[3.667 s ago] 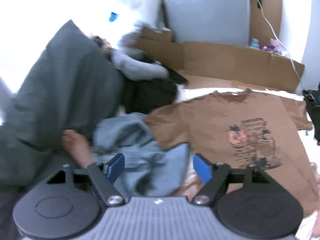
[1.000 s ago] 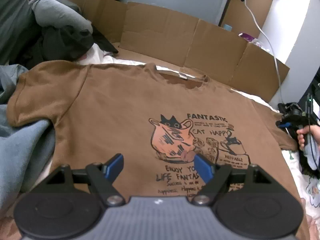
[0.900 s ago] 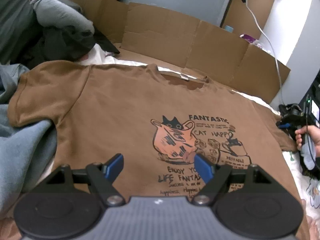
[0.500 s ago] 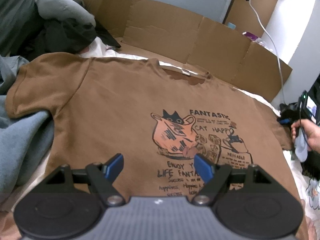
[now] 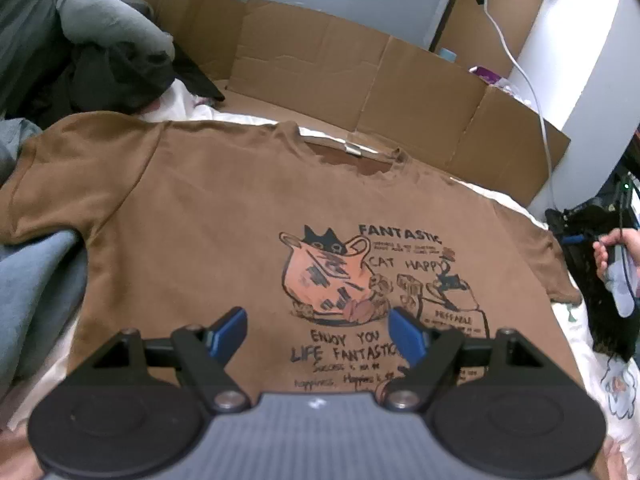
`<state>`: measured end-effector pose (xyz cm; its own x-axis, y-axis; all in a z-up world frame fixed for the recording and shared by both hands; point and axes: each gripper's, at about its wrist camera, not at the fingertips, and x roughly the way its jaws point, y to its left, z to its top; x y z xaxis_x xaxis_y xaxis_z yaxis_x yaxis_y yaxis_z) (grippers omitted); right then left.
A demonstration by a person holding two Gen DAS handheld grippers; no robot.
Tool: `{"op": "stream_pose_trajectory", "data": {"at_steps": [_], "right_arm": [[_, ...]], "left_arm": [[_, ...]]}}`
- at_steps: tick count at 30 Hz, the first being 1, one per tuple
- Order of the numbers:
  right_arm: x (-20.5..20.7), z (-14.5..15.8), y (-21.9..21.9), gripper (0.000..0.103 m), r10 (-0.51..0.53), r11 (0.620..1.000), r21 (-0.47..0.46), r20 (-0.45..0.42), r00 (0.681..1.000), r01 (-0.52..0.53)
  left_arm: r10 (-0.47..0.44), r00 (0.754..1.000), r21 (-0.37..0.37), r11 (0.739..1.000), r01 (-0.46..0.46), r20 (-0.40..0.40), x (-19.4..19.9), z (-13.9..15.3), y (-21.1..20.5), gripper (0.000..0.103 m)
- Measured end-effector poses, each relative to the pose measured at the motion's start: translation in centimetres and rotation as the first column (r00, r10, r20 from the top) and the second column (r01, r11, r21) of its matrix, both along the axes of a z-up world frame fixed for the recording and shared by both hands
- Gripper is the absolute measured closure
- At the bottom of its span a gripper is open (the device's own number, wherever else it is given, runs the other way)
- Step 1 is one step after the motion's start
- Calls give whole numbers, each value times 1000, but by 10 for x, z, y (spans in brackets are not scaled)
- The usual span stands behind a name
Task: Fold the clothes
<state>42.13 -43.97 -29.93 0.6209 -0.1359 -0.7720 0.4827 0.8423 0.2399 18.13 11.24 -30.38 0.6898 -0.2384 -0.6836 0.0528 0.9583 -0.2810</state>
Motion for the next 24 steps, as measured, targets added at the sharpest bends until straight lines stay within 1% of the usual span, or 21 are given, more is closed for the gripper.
{"op": "stream_pose_trajectory", "data": {"at_steps": [3, 8, 12, 15, 19, 22, 24], "right_arm": [[5, -10, 5, 76, -28, 999, -27, -10, 1000, 28], [25, -37, 3, 77, -78, 994, -78, -29, 997, 76], [36, -50, 8, 79, -91, 984, -158, -54, 994, 81], [41, -53, 9, 80, -104, 975, -200, -42, 994, 93], [49, -55, 0, 80, -157, 976, -156, -8, 988, 154], [47, -48, -12, 78, -236, 970, -49, 37, 971, 237], [45, -43, -18, 72, -280, 960, 26, 55, 959, 279]], "left_arm": [[2, 1000, 4, 1000, -2, -5, -2, 0, 0, 23], [10, 1000, 4, 1000, -10, -24, -1, -5, 2, 23], [10, 999, 6, 1000, -9, -41, 2, -11, 1, 23], [6, 999, 8, 1000, -5, -46, 2, -13, 0, 23], [-4, 999, 20, 1000, 5, -40, 0, -12, -2, 23], [-8, 1000, 21, 1000, 9, -25, -1, -8, -3, 23], [-9, 1000, 15, 1000, 9, -16, 0, -6, -3, 23]]}}
